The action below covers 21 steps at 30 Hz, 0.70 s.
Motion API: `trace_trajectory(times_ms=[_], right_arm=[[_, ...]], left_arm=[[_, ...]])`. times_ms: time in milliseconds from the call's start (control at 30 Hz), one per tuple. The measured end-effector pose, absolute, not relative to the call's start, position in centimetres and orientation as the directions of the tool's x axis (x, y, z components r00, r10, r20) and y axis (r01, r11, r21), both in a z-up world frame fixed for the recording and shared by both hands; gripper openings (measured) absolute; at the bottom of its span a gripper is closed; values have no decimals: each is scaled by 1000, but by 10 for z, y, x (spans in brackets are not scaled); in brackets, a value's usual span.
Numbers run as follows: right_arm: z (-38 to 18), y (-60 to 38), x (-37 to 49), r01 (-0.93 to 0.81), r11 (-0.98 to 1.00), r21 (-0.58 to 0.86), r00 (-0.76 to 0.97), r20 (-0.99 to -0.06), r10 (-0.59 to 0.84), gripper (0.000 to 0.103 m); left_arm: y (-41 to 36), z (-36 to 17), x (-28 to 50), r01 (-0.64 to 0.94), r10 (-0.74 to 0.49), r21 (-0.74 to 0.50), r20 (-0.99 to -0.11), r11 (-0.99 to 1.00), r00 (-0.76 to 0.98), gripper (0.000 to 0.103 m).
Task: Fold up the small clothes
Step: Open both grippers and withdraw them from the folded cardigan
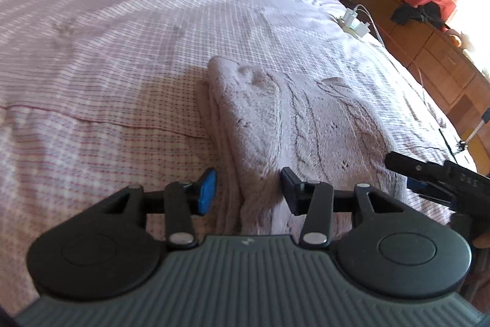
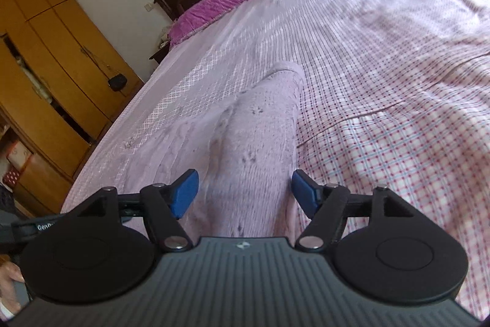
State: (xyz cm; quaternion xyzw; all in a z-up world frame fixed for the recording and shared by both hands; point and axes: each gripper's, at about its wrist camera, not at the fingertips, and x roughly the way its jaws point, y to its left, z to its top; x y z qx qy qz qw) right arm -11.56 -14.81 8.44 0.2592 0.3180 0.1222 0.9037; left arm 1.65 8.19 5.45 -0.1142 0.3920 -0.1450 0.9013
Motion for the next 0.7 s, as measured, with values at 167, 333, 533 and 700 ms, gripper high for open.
trace_trajectory(times_ms=[167,333,533,700], right_arm=[[95,-143,-143,-74,839,539,767,-507,393,76],[95,-131,-162,-76,877,475,762,-539,358,86],[83,-117,-164,-82,921,381,738,-598,313,95],[72,-107,-168,-85,927,365,698,-642,317,99]], left_arm=[[83,60,-8,155,-314,-288,-666,945,677,51],[75,61,-22,127,-252,-231,-663,965,705,75],[60,52,-31,107,-201,-177,-687,978,699,75],[45,35,-32,121,-181,-135,-729,983,660,75]])
